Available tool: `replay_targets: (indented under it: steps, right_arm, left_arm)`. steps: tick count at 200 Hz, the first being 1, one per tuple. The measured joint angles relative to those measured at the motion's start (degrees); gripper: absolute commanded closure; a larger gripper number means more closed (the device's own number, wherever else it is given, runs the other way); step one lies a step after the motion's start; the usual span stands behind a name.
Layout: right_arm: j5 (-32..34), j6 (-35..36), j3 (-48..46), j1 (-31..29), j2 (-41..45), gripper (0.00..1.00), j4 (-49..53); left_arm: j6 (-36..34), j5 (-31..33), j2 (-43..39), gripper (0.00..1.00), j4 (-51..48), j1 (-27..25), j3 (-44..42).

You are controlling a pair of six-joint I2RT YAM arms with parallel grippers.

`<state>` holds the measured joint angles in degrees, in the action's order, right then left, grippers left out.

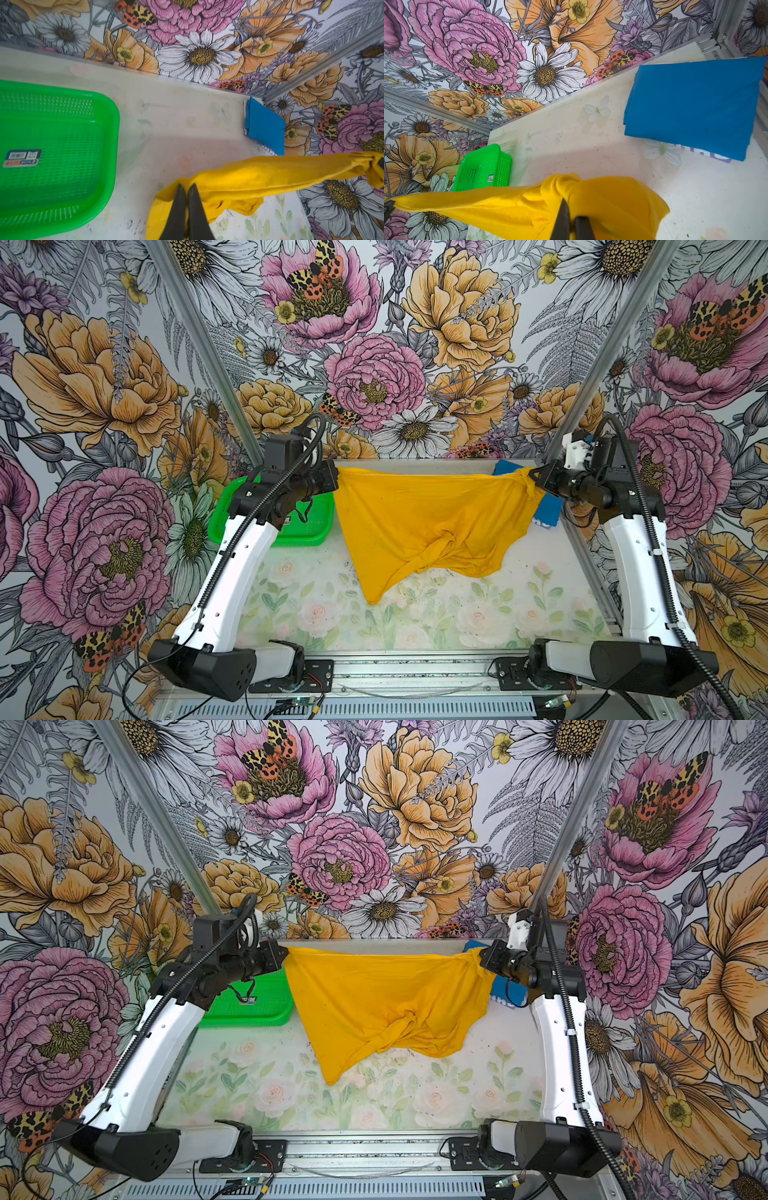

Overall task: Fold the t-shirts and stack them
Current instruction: 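Lift the yellow shirt with both grippers and shake it out, then lay the yellow shirt flat on the table and release both grippers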

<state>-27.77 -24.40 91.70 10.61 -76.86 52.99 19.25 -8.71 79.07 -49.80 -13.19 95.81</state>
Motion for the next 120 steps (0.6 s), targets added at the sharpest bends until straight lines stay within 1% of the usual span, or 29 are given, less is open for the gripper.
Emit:
replay_targets:
  steps: [13,27,41,61,76,89,106,120]
  right_arm:
    - [-2.7,-0.3,4.9,1.1,-5.0,1.0,0.0]
    - [-5.5,-0.8,13.2,1.7,-13.4,1.0,-0.7]
    - [-7.5,-1.9,21.0,2.0,-20.2,1.0,-1.1]
    - [-9.7,-3.5,30.4,2.3,-24.7,1.0,-0.7]
    - [-11.5,-4.7,36.2,2.9,-24.6,1.0,-0.8]
    - [-12.8,-5.1,38.8,3.9,-22.1,1.0,-1.9]
    - [-14.2,-5.4,38.2,5.3,-16.4,1.0,-2.3]
    - [-15.1,-5.5,34.4,6.4,-10.0,1.0,-3.2]
  left_arm:
    - [-1.0,-0.4,6.5,1.0,0.2,0.3,8.1]
    - [-1.7,-1.4,13.5,1.0,0.2,0.9,17.0]
    - [-2.0,-2.6,20.2,1.0,-1.2,1.9,26.8]
    - [-2.3,-3.5,25.5,1.0,-3.5,3.1,37.4]
    - [-2.4,-4.5,25.3,1.0,-4.7,3.8,41.0]
    - [-2.6,-5.5,22.9,1.0,-5.1,4.4,41.4]
    - [-2.8,-6.3,18.1,1.0,-5.4,4.9,39.6]
    - [-3.0,-6.9,13.0,1.0,-5.3,4.9,36.0]
